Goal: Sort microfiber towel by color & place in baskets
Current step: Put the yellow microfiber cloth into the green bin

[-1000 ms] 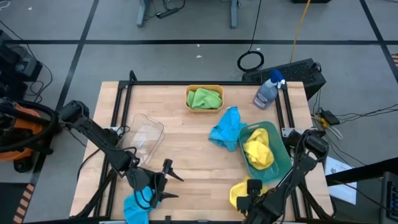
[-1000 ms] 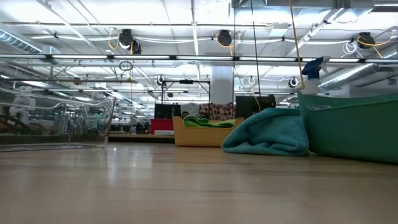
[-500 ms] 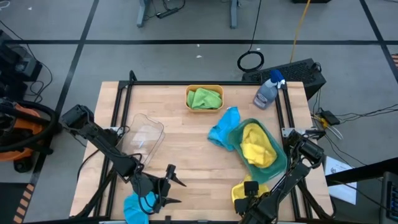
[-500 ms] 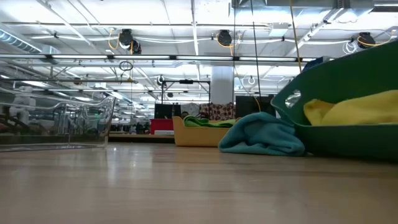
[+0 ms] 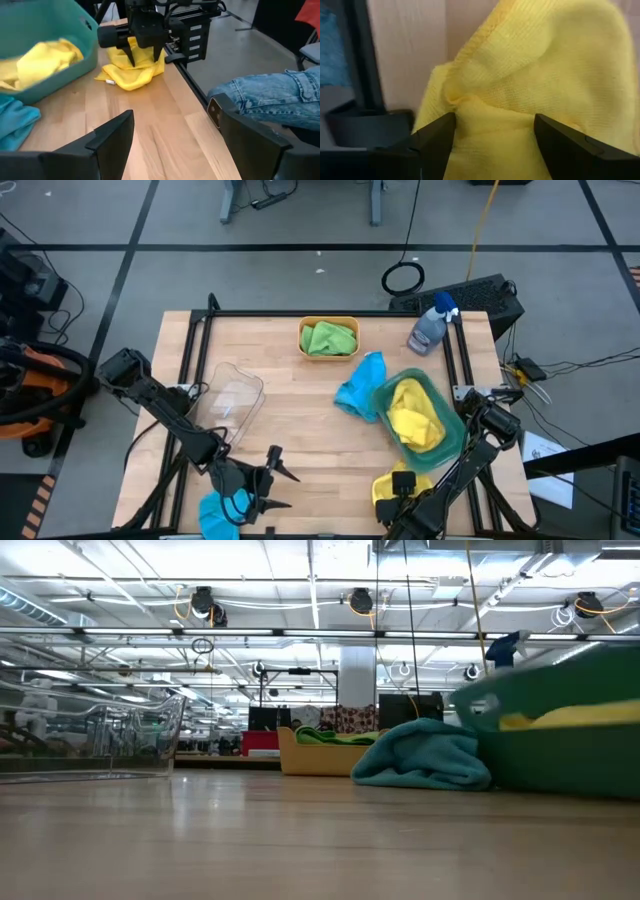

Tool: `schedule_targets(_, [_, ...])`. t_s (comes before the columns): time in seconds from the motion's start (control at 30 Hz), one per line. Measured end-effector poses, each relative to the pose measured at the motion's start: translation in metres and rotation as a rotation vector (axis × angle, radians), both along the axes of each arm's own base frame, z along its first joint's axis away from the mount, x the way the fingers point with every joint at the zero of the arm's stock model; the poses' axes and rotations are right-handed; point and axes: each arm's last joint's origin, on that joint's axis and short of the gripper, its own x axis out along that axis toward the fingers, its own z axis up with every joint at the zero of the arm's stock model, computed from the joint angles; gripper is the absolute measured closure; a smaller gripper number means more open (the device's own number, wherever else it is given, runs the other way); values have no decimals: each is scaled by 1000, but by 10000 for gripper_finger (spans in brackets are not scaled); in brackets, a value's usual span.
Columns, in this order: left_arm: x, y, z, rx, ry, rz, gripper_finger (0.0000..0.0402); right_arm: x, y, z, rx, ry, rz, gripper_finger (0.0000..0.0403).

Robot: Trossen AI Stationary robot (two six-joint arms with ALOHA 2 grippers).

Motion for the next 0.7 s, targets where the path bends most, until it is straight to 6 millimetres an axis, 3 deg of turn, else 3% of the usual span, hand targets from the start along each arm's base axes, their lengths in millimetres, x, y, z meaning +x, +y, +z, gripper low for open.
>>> schedule_targets(0.2, [0,0,0,1,1,-1,104,6,3,29,-18,-1,-30,138])
schedule_targets(0.4, [0,0,0,3,2,-1,104,8,6,45,-17,-18,62,138])
schedule_targets(0.53, [0,0,0,3,1,-1,104,9,8,39,-28,-7,141,138])
schedule_targets(0.7, [0,0,0,4,2,-1,104,19,10,7,-71,50,240,138])
